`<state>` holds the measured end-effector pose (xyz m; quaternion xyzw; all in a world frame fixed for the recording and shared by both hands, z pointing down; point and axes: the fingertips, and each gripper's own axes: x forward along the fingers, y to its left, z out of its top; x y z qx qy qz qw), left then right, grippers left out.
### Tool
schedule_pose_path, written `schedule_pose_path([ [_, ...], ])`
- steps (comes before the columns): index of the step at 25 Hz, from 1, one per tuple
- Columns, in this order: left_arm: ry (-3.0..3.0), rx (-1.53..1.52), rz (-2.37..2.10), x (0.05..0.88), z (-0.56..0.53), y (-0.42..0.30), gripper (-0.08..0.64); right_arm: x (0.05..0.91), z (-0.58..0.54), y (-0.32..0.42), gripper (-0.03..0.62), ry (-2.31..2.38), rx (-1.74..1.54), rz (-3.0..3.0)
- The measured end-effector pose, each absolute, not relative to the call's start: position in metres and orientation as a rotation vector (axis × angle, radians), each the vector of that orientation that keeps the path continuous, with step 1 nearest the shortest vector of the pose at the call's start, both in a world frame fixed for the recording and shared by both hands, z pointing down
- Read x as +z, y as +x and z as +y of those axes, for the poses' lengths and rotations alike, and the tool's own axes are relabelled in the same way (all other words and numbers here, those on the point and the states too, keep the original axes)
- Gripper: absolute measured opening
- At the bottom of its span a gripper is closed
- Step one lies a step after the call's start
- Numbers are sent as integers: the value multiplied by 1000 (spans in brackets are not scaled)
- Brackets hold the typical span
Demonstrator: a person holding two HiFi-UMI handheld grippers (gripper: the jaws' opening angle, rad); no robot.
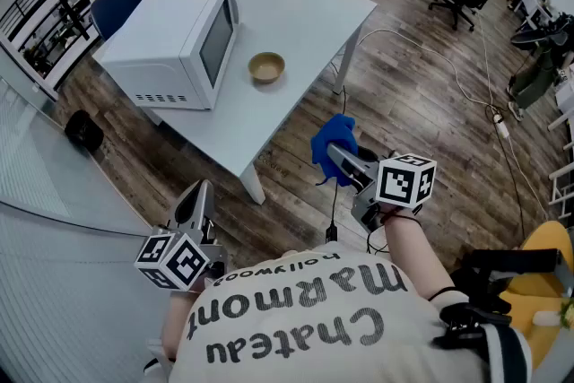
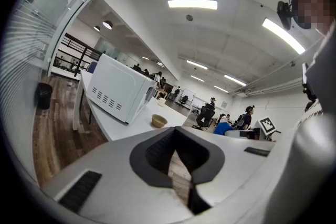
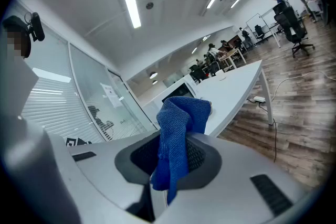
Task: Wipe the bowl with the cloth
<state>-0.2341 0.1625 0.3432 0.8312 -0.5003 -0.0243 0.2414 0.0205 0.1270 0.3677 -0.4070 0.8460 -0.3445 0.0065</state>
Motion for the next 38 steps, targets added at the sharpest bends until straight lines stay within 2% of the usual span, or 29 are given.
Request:
schedule_pose_path([
  [24,2269,-87,-1292,354,141,-205,-8,372,106,40,63,-1279,-1112,2556],
  [38,2236,-55,-1324,356,37,-178,-8,379,-17,42,63,-1168,-1141,2648],
])
